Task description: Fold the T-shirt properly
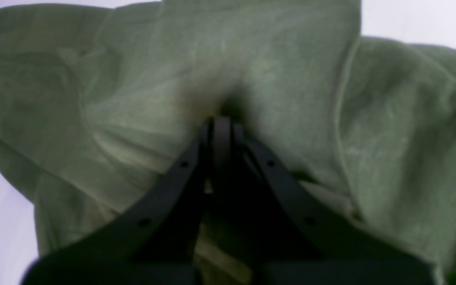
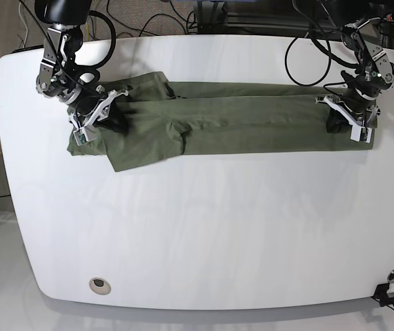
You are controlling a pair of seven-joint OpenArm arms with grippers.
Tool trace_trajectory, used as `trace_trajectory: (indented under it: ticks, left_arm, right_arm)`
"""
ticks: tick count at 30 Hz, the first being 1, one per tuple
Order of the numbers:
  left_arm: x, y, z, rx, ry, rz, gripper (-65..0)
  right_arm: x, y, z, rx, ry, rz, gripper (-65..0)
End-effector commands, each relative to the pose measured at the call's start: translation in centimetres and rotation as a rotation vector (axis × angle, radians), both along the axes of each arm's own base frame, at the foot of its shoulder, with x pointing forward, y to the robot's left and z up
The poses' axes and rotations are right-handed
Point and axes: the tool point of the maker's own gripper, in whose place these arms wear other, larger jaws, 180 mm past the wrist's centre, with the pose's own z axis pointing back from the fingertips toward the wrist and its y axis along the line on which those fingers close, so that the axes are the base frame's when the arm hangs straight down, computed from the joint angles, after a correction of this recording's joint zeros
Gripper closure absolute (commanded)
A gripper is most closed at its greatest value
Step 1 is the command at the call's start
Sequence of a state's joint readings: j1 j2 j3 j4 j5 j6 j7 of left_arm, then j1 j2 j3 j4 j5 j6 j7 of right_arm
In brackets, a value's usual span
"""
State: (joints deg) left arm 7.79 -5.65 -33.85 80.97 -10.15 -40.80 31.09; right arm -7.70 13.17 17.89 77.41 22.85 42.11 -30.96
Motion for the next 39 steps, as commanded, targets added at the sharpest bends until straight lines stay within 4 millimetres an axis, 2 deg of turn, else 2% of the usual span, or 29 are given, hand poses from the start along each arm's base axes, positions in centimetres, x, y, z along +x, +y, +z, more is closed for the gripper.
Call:
trace_trajectory:
  ticks: [1, 7, 10, 17, 19, 23, 28, 31, 34, 36, 39]
  left_arm:
    - [0.1, 1.0, 0.2, 0.04, 0.015, 0.009, 0.0]
    - [0.2, 1.8, 0.7, 0.061, 0.01, 0.006, 0.0]
    - [1.0, 2.0, 2.4, 0.093, -0.036, -0.003, 0.0]
    - [2.5, 1.8, 6.5, 0.161, -0.142, -0.026, 0.0]
    - [2.5, 1.6, 7.6, 0.184, -0.168, -0.034, 0.0]
    - [1.2, 0.9, 8.2, 0.207, -0.171, -0.049, 0.0]
    - [0.2, -0.2, 8.7, 0.209, -0.187, -0.058, 0.0]
    - [-0.2, -0.5, 9.1, 0.213, -0.203, -0.063, 0.0]
    - [-0.5, -0.6, 9.1, 0.21, -0.217, -0.065, 0.0]
    - [-1.3, -0.8, 8.6, 0.217, -0.207, -0.078, 0.0]
    - [-1.8, -2.0, 8.0, 0.221, -0.21, -0.121, 0.0]
  right_arm:
    - [-1.0, -1.6, -1.7, -0.103, 0.093, 0.006, 0.0]
    - [-0.7, -1.4, -1.2, -0.103, 0.074, 0.009, 0.0]
    - [0.4, -0.9, 1.9, -0.141, -0.024, 0.037, 0.0]
    - [2.2, 0.4, 7.3, -0.191, -0.189, 0.084, 0.0]
    - [2.5, 0.8, 8.8, -0.204, -0.233, 0.095, 0.0]
    - [1.8, 1.5, 10.8, -0.237, -0.278, 0.124, 0.0]
    - [0.6, 2.3, 11.4, -0.236, -0.288, 0.112, 0.0]
    - [0.5, 4.3, 10.4, -0.269, -0.274, 0.144, 0.0]
    - [-0.6, 7.3, 9.5, -0.266, -0.309, 0.164, 0.0]
    - [-1.1, 8.3, 9.2, -0.273, -0.327, 0.176, 0.0]
    - [-1.8, 8.7, 8.8, -0.262, -0.319, 0.176, 0.0]
